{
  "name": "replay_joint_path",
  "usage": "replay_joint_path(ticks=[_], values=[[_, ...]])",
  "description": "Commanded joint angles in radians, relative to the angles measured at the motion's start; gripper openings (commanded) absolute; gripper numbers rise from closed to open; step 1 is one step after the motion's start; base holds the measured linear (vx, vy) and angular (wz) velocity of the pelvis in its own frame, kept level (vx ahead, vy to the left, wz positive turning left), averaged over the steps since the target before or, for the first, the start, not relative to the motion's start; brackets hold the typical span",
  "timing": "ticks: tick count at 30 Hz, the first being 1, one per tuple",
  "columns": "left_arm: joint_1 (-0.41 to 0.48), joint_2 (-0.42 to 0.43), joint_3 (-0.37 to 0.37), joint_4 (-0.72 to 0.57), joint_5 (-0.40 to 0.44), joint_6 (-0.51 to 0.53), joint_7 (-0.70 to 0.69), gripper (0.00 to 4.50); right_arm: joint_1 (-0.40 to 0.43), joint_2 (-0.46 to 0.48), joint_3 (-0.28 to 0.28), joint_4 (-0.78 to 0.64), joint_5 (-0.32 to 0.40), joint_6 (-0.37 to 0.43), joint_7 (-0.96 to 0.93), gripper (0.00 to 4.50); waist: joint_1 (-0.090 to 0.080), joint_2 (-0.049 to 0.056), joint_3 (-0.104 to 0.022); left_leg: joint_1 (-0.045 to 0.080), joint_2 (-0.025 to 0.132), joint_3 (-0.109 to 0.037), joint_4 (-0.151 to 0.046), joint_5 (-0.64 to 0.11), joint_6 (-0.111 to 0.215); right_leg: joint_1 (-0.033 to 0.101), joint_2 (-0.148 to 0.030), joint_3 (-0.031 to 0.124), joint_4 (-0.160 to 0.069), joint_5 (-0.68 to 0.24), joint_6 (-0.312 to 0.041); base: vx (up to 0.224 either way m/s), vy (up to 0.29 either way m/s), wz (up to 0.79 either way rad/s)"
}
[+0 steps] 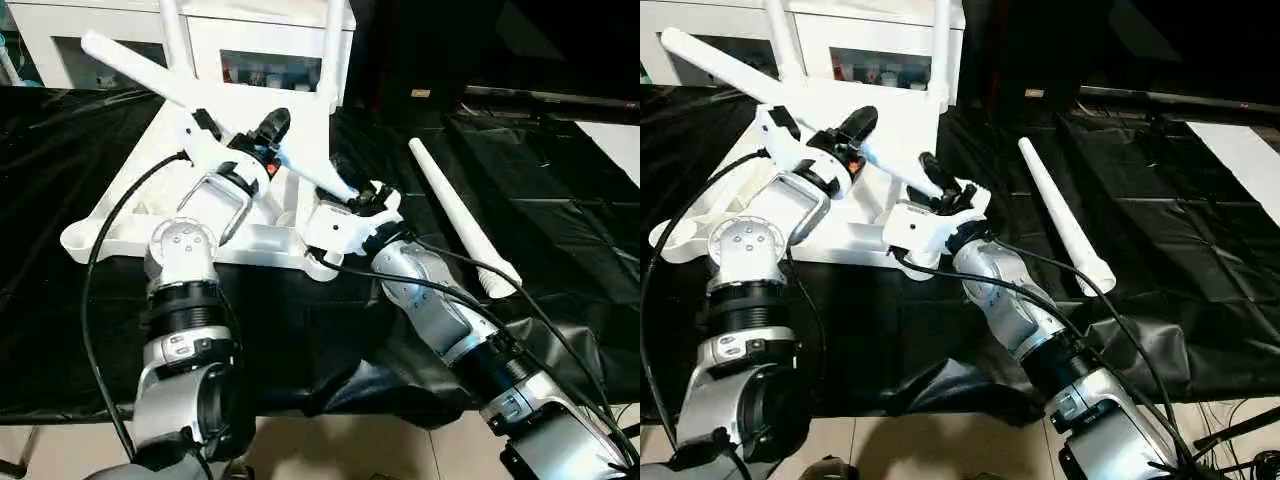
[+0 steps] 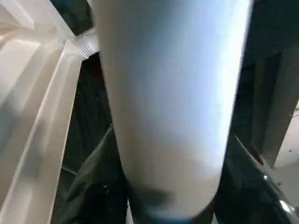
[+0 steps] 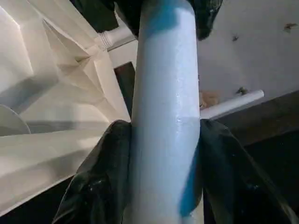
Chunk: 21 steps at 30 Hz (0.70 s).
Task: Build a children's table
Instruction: Pick table leg
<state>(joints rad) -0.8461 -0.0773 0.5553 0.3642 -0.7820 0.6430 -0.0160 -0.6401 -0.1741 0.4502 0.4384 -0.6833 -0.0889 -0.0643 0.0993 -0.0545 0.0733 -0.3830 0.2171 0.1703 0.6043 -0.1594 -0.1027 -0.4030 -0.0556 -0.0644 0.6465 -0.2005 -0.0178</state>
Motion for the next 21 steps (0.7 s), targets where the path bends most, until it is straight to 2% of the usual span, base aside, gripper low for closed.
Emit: replay_joint_path(ticks=[1, 2, 3, 5, 7, 8, 9, 10, 11, 12, 13, 14, 15, 16, 17, 19, 21], values=[[-0.004, -0.01, -0.009, -0.026, -0.008, -0.003, 0.004, 1.95, -0.019, -0.002, 0.005, 0.011, -0.008, 0.003, 0.001, 1.81, -0.002, 0.014, -0.085, 0.019, -0.002, 0.0, -0.057, -0.164, -0.001, 0.064, -0.057, 0.049, -0.066, 0.026, -0.145, 0.0, 0.0, 0.0], [-0.006, -0.009, -0.012, -0.025, -0.007, -0.007, 0.002, 1.95, -0.017, 0.007, -0.008, 0.014, 0.028, -0.01, 0.025, 1.81, -0.002, 0.02, -0.085, 0.019, -0.002, 0.0, -0.057, -0.17, -0.002, 0.063, -0.057, 0.049, -0.066, 0.027, -0.146, 0.0, 0.0, 0.0], [-0.007, -0.006, -0.016, -0.025, -0.004, -0.01, -0.005, 1.92, -0.014, 0.01, -0.015, 0.01, 0.039, -0.014, 0.023, 2.37, -0.003, 0.017, -0.086, 0.019, -0.002, -0.001, -0.057, -0.172, 0.001, 0.064, -0.057, 0.049, -0.065, 0.033, -0.148, 0.0, 0.0, 0.0], [-0.005, 0.0, -0.029, -0.027, 0.003, -0.016, -0.02, 1.84, -0.004, 0.018, -0.033, 0.002, 0.073, -0.037, 0.029, 2.53, -0.004, 0.01, -0.086, 0.019, -0.001, 0.0, -0.058, -0.171, 0.004, 0.065, -0.057, 0.049, -0.065, 0.037, -0.149, 0.0, 0.0, 0.0], [0.015, 0.042, -0.106, -0.053, 0.059, -0.017, -0.094, 1.83, -0.001, 0.03, -0.046, 0.005, 0.116, -0.053, 0.061, 2.8, -0.005, 0.008, -0.085, 0.02, -0.001, 0.0, -0.059, -0.174, 0.016, 0.063, -0.058, 0.048, -0.067, 0.022, -0.145, 0.0, 0.0, 0.0], [0.03, 0.074, -0.162, -0.073, 0.097, -0.018, -0.145, 1.83, -0.004, 0.036, -0.049, 0.01, 0.136, -0.062, 0.078, 2.8, -0.006, 0.014, -0.086, 0.02, 0.002, -0.001, -0.059, -0.178, 0.021, 0.06, -0.061, 0.048, -0.065, 0.006, -0.145, 0.0, 0.0, 0.0], [0.03, 0.074, -0.162, -0.073, 0.097, -0.018, -0.145, 1.82, -0.004, 0.036, -0.049, 0.01, 0.136, -0.062, 0.078, 2.97, -0.008, 0.015, -0.086, 0.02, 0.005, -0.002, -0.06, -0.174, 0.019, 0.059, -0.06, 0.048, -0.063, 0.006, -0.146, 0.0, 0.0, 0.0], [0.051, 0.156, -0.287, -0.097, 0.166, -0.028, -0.29, 1.82, -0.008, 0.055, -0.093, 0.036, 0.264, -0.082, 0.182, 2.98, -0.01, 0.01, -0.084, 0.02, 0.003, 0.0, -0.061, -0.173, 0.019, 0.06, -0.06, 0.048, -0.067, 0.005, -0.146, 0.0, 0.0, 0.0], [0.053, 0.167, -0.301, -0.099, 0.172, -0.027, -0.311, 1.82, -0.008, 0.06, -0.104, 0.039, 0.29, -0.086, 0.199, 2.98, -0.008, 0.015, -0.086, 0.021, 0.006, -0.001, -0.06, -0.183, 0.023, 0.06, -0.063, 0.048, -0.063, -0.003, -0.145, 0.0, 0.0, 0.0], [0.054, 0.2, -0.339, -0.105, 0.183, -0.023, -0.372, 1.81, -0.005, 0.076, -0.144, 0.041, 0.379, -0.066, 0.27, 2.98, -0.011, 0.02, -0.086, 0.022, 0.008, -0.001, -0.061, -0.192, 0.022, 0.055, -0.063, 0.049, -0.062, -0.014, -0.148, 0.0, 0.0, 0.0], [0.053, 0.23, -0.369, -0.11, 0.185, -0.011, -0.423, 1.81, 0.001, 0.088, -0.182, 0.03, 0.478, -0.021, 0.369, 2.98, -0.013, 0.02, -0.085, 0.023, 0.004, 0.002, -0.061, -0.2, 0.031, 0.056, -0.059, 0.049, -0.065, -0.01, -0.155, 0.0, 0.0, 0.0], [0.049, 0.267, -0.401, -0.113, 0.187, 0.003, -0.48, 1.81, 0.007, 0.095, -0.219, 0.006, 0.588, 0.049, 0.497, 2.98, -0.013, 0.026, -0.084, 0.026, 0.008, 0.001, -0.062, -0.203, 0.036, 0.056, -0.056, 0.049, -0.062, 0.02, -0.179, 0.0, 0.0, 0.0], [0.045, 0.278, -0.408, -0.112, 0.187, 0.007, -0.498, 1.81, 0.008, 0.092, -0.226, -0.009, 0.619, 0.078, 0.54, 2.98, -0.011, 0.028, -0.086, 0.026, 0.011, -0.001, -0.063, -0.196, 0.034, 0.057, -0.06, 0.049, -0.059, 0.038, -0.188, 0.0, 0.0, 0.0], [0.034, 0.304, -0.423, -0.11, 0.18, 0.02, -0.546, 1.81, 0.012, 0.082, -0.239, -0.052, 0.698, 0.158, 0.644, 2.98, -0.01, 0.028, -0.086, 0.026, 0.008, -0.001, -0.064, -0.188, 0.042, 0.062, -0.055, 0.047, -0.059, 0.069, -0.205, 0.0, 0.0, 0.0], [0.02, 0.331, -0.437, -0.112, 0.169, 0.037, -0.598, 1.81, 0.014, 0.062, -0.248, -0.095, 0.769, 0.238, 0.742, 2.98, -0.01, 0.027, -0.086, 0.024, 0.009, -0.003, -0.064, -0.179, 0.045, 0.065, -0.057, 0.047, -0.056, 0.083, -0.211, 0.0, 0.0, 0.0], [0.0, 0.362, -0.452, -0.117, 0.152, 0.064, -0.661, 1.81, 0.004, 0.03, -0.262, -0.114, 0.828, 0.301, 0.831, 2.98, -0.006, 0.026, -0.088, 0.02, 0.01, -0.003, -0.064, -0.153, 0.033, 0.068, -0.064, 0.047, -0.057, 0.092, -0.226, 0.0, 0.0, 0.0], [-0.02, 0.377, -0.452, -0.115, 0.138, 0.081, -0.696, 1.81, -0.009, 0.005, -0.274, -0.115, 0.865, 0.342, 0.895, 2.98, -0.004, 0.027, -0.085, 0.023, 0.008, 0.0, -0.065, -0.18, 0.017, 0.066, -0.065, 0.047, -0.063, 0.032, -0.232, 0.0, 0.0, 0.0]])
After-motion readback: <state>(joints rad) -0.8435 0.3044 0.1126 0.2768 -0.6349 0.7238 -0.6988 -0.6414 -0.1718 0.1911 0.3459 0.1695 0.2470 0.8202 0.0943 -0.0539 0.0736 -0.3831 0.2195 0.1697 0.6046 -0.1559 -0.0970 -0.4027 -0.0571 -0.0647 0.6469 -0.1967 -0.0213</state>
